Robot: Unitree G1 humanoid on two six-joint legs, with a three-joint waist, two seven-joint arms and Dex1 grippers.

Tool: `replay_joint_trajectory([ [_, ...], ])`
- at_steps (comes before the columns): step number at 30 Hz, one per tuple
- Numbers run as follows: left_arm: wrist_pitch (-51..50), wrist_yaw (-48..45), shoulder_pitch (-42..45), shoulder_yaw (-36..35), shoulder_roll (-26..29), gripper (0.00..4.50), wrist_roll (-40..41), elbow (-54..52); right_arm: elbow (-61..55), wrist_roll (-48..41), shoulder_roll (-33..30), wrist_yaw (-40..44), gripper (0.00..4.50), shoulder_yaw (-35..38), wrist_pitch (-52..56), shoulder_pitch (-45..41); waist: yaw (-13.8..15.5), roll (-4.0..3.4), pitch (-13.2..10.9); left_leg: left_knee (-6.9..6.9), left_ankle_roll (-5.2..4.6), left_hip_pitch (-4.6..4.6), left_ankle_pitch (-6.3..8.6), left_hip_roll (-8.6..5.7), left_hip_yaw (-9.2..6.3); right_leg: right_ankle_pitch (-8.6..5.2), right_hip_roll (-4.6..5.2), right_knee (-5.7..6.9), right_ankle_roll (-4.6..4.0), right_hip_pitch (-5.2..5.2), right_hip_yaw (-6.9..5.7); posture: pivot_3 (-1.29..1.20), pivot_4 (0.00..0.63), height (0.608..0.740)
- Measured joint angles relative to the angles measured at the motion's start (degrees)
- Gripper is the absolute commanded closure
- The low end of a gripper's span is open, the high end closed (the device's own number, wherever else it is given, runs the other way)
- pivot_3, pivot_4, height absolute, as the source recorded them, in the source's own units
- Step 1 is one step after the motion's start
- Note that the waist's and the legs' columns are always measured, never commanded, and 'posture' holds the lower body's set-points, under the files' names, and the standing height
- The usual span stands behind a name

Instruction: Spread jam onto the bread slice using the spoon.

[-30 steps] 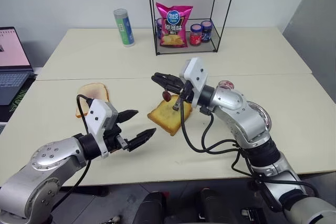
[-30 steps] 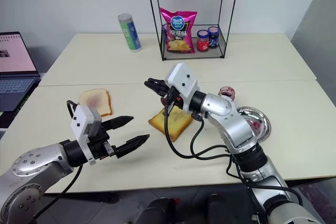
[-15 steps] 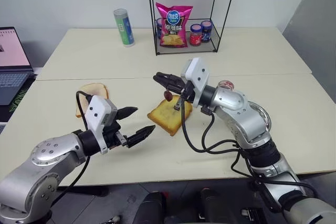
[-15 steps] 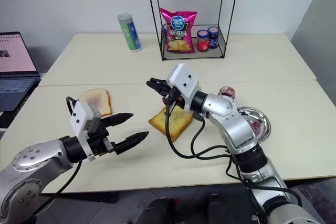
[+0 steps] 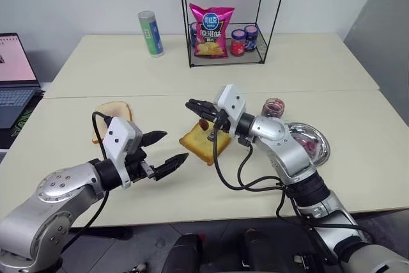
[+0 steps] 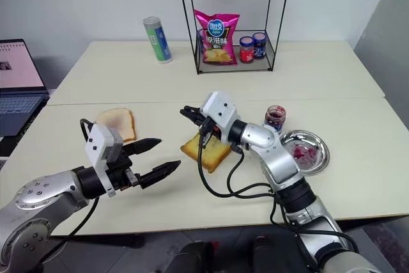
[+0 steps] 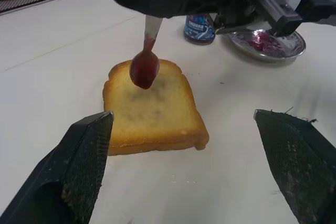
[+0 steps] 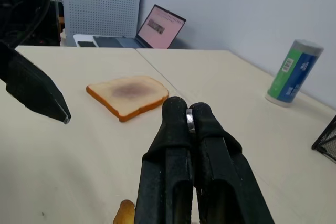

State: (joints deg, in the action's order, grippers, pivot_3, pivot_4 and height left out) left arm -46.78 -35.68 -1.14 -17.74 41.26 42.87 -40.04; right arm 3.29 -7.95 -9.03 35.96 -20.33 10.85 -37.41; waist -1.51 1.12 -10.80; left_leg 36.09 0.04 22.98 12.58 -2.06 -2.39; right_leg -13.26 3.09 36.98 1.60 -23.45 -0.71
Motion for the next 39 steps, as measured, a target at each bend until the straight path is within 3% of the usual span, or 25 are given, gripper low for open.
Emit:
replay_joint_trajectory([
  [39,0.01,-1.06,1.48,-0.08,1.28,0.0,0.11,0.19,11.33,4.92,0.61,-0.92,4.45,3.42,-10.35,-0.27,0.01,0.0,0.0,0.0,0.07,-0.03,-0.04,-0.02,-0.01,0.01,0.0,0.01,0.0,0.04,0.0,0.0,0.15,0.74],
])
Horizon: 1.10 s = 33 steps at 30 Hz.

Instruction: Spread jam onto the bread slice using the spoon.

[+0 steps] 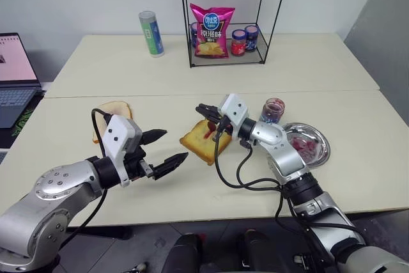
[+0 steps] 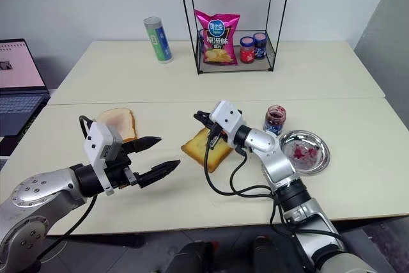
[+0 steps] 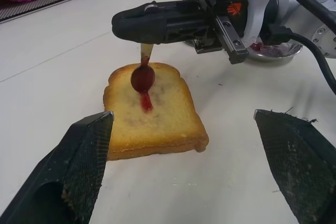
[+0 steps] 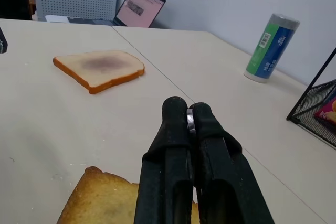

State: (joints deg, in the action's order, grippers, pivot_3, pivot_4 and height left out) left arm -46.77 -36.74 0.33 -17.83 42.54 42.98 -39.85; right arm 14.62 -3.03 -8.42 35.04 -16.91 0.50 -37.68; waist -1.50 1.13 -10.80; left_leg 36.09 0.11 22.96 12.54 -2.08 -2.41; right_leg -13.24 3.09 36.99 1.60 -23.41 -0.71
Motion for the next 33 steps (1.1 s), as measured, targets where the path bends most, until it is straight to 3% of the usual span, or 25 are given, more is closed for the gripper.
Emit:
replay_joint_trajectory([
  [33,0.0,-0.13,0.28,0.0,0.04,0.0,-0.02,0.01,7.83,1.82,-1.66,-0.26,4.45,3.29,-4.73,-3.67,-0.01,0.0,0.0,0.0,0.02,-0.02,-0.01,-0.01,0.0,0.01,0.0,0.01,-0.01,0.03,0.0,0.0,0.15,0.74],
])
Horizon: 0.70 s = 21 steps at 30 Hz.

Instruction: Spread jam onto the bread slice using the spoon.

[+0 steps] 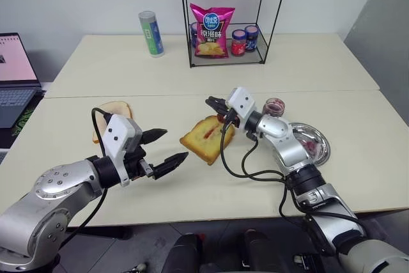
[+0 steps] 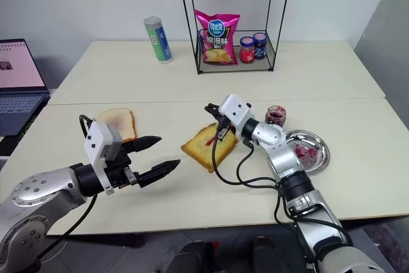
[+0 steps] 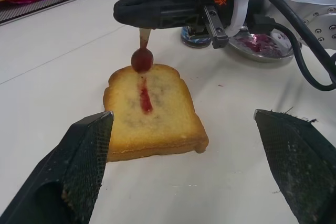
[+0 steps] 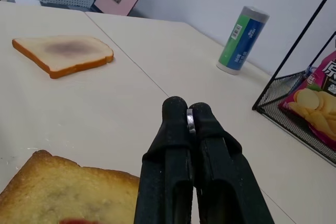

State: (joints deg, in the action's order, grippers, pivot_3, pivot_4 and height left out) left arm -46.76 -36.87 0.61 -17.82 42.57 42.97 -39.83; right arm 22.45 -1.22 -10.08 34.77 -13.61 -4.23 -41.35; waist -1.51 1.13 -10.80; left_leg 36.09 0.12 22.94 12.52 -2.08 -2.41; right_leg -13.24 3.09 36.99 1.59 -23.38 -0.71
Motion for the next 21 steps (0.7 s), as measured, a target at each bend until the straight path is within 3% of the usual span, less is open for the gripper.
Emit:
replay_joint_trajectory([
  [2,0.01,-0.01,0.0,0.0,0.0,0.0,-0.01,0.0,-1.39,-1.49,0.59,0.08,4.45,1.04,2.79,-0.02,0.0,0.0,0.0,0.0,0.0,0.0,0.0,0.0,0.0,0.0,0.0,0.01,0.0,0.0,0.0,0.0,0.15,0.74],
  [7,0.13,-0.04,-0.16,0.0,0.01,0.0,-0.04,0.0,-11.15,-16.42,5.98,-2.55,4.45,10.23,22.5,-0.3,0.01,0.0,0.0,0.0,0.0,0.0,0.0,0.02,-0.08,0.0,0.0,0.05,-0.01,-0.01,-0.03,0.0,0.15,0.74],
  [13,0.41,-0.05,-0.28,0.0,0.01,0.0,-0.08,0.0,-14.44,-30.13,9.05,-8.62,4.45,18.49,43.02,0.05,0.01,-0.01,-0.01,-0.01,0.0,0.01,0.0,0.01,-0.07,-0.01,0.01,0.04,-0.04,-0.01,-0.03,0.0,0.15,0.74],
  [21,0.78,0.0,-0.26,0.0,0.18,0.0,-0.12,0.02,-15.75,-33.59,11.6,-11.32,4.45,19.22,49.22,3.31,-0.06,-0.01,-0.01,-0.02,-0.01,0.01,0.0,0.01,-0.05,-0.02,0.0,0.04,-0.04,-0.03,-0.04,0.0,0.15,0.74],
])
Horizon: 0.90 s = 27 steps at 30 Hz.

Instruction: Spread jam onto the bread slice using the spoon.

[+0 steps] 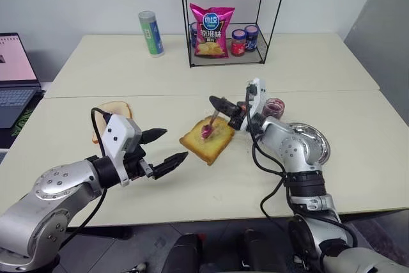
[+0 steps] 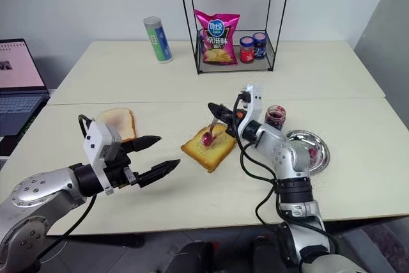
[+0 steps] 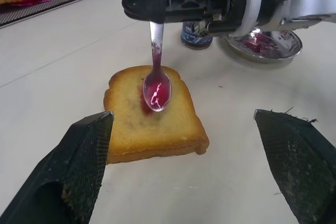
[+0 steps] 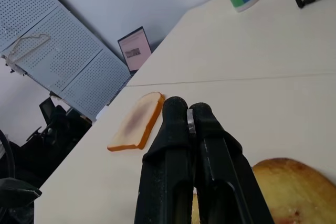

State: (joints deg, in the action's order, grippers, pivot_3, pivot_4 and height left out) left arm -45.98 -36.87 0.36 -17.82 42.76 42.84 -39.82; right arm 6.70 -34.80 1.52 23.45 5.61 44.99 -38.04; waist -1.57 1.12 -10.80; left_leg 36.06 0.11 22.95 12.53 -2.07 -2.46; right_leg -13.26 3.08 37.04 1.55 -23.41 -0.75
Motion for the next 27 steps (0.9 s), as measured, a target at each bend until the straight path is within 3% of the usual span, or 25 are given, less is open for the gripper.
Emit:
replay_joint_trajectory([
  [8,0.0,0.03,-0.03,0.0,0.23,0.0,0.0,0.0,6.4,0.13,2.03,-2.32,4.45,1.51,-2.06,-0.08,0.0,0.0,0.0,0.0,0.0,0.01,0.0,-0.02,0.01,0.01,-0.01,-0.03,0.02,0.01,0.0,0.0,0.15,0.74],
  [18,0.0,0.09,-0.21,-0.01,0.27,0.0,0.01,-0.01,14.64,6.97,-1.43,-0.58,4.45,0.09,-15.56,-2.85,0.06,0.01,0.01,0.03,0.0,-0.06,0.0,-0.02,-0.01,0.01,-0.02,-0.05,0.05,0.11,-0.02,0.0,0.15,0.74],
  [27,0.01,-0.04,0.17,0.0,0.81,0.0,0.0,0.2,19.32,7.39,-5.0,-0.65,4.45,2.54,-19.13,-5.79,0.05,0.01,0.01,0.02,0.0,-0.05,0.0,-0.02,0.0,0.02,-0.01,-0.05,0.04,0.1,-0.01,0.0,0.15,0.74],
])
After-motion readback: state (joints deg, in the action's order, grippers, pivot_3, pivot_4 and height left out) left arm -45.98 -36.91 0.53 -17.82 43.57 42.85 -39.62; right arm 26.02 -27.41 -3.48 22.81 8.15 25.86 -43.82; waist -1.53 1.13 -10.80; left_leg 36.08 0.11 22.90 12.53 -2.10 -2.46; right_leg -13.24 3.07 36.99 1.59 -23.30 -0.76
